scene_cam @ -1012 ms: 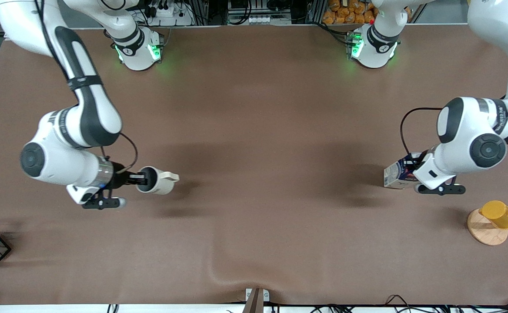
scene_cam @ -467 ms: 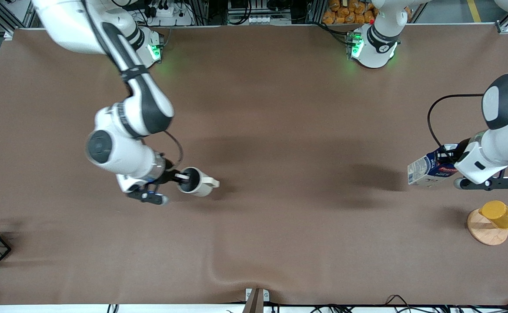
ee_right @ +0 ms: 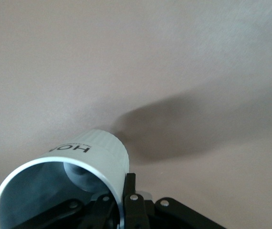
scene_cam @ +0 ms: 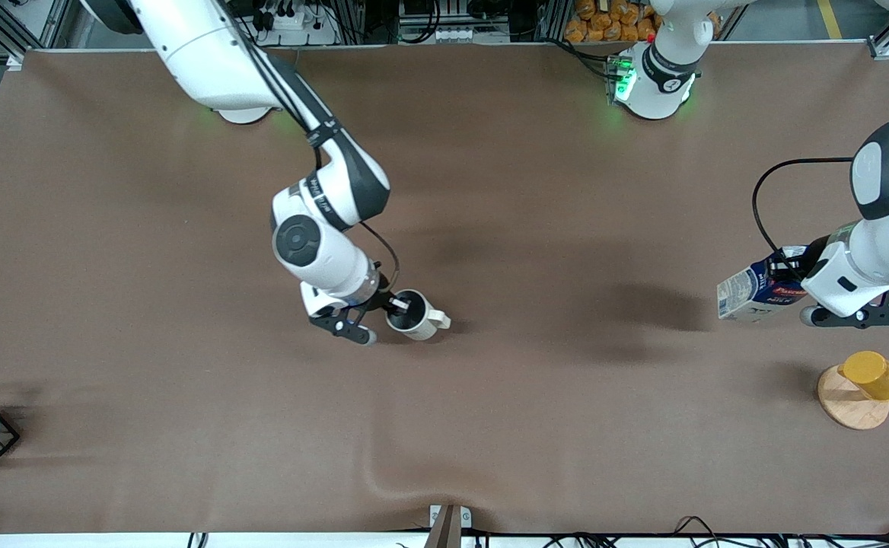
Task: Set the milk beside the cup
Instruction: 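Carry the mug with the right gripper to the table middle and set it down, then open the right gripper and withdraw while the left gripper lifts the carton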
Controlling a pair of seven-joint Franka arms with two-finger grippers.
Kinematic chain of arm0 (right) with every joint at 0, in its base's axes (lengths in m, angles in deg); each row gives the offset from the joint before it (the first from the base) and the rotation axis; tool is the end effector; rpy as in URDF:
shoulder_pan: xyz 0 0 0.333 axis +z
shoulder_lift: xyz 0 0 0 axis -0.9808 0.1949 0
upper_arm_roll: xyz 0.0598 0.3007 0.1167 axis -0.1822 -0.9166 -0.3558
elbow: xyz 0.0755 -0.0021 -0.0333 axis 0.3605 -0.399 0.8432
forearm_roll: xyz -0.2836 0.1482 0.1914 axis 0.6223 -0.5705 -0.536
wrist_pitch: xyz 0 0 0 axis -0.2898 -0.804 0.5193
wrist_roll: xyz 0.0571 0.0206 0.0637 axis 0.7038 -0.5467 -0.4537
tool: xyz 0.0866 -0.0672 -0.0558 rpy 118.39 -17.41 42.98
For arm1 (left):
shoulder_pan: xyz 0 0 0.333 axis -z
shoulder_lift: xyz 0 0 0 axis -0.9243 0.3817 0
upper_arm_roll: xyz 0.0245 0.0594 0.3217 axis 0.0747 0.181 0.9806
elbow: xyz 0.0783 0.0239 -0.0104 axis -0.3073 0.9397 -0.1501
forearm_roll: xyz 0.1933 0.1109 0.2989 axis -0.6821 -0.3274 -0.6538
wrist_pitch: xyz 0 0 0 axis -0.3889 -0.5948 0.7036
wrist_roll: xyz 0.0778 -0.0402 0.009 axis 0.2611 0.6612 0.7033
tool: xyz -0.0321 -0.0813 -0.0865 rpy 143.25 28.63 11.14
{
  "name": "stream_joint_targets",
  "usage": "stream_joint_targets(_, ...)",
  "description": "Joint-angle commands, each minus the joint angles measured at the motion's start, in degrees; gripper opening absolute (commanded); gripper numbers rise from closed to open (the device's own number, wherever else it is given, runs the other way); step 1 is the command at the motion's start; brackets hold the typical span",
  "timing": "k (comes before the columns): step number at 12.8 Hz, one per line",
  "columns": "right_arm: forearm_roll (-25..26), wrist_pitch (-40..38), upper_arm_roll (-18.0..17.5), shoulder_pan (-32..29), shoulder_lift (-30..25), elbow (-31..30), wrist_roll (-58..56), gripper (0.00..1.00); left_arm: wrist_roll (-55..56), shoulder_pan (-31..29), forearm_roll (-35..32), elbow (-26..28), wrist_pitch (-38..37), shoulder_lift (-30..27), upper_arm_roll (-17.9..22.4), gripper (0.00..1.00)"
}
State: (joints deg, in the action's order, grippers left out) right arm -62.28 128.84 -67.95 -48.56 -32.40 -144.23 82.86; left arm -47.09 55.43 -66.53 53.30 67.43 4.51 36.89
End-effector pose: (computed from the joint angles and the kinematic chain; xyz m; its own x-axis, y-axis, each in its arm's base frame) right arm 0.5868 0.3897 0.2796 0.9139 -0.3972 -0.0834 -0.4055 -0.8849 -0.2291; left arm 0.5997 0.0194 0.4428 0.9818 0.0151 -0.1892 -0.0052 -0.9943 -0.1065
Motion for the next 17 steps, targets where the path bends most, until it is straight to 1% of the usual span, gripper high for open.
stream_joint_targets(1,2.41,0.52,1.22,2.93,2.35,2.35,4.61,0.0,-1.32,-0.35,1.04,-0.01,-0.91,-0.69,0.02,0.29)
stream_joint_targets(3,4.51,0.52,1.22,3.55,2.71,2.0,5.4,0.0,-2.19,-0.35,1.12,-0.1,-0.91,-0.69,0.02,0.28)
stream_joint_targets(4,5.65,0.52,1.22,3.55,2.88,2.0,6.19,0.07,-2.99,-0.43,1.56,-0.1,-0.91,-0.69,0.02,0.28)
stream_joint_targets(6,7.15,0.09,1.22,3.55,2.63,2.09,7.42,1.0,-3.26,-0.43,3.4,-0.19,-0.91,-0.69,0.2,0.29)
stream_joint_targets(8,7.6,-1.58,1.3,3.2,1.49,2.18,7.86,1.0,-3.26,-0.43,3.5,-0.19,-0.91,-0.69,0.2,0.29)
stream_joint_targets(10,7.68,-6.66,1.31,1.89,-1.4,2.96,7.78,1.0,-3.0,-0.35,3.5,-0.19,-0.91,-0.69,0.2,0.29)
stream_joint_targets(12,7.07,-12.89,1.13,-1.96,-4.31,5.06,7.43,1.0,-2.21,-0.26,3.58,-0.19,-0.91,-0.86,-0.32,0.29)
stream_joint_targets(13,6.9,-16.32,1.13,-3.9,-5.19,6.29,7.08,1.0,-1.07,0.26,4.8,-0.1,-1.0,-1.3,-0.5,0.29)
stream_joint_targets(14,6.89,-19.05,1.04,-5.49,-5.64,6.92,6.03,1.0,1.72,0.36,7.08,-0.02,-1.09,-2.0,-1.55,0.29)
stream_joint_targets(15,6.89,-21.08,1.04,-6.81,-6.42,6.92,3.5,1.0,5.23,0.36,8.06,-0.02,-1.18,-2.36,-4.08,0.29)
stream_joint_targets(16,6.81,-23.36,1.13,-8.3,-7.48,6.66,0.08,1.0,9.88,0.36,8.15,-0.28,-1.09,-2.53,-7.5,0.29)
stream_joint_targets(17,6.89,-26.17,1.13,-10.32,-8.62,6.48,-3.52,1.0,15.23,0.44,8.68,-1.58,-1.09,-2.19,-10.49,0.29)
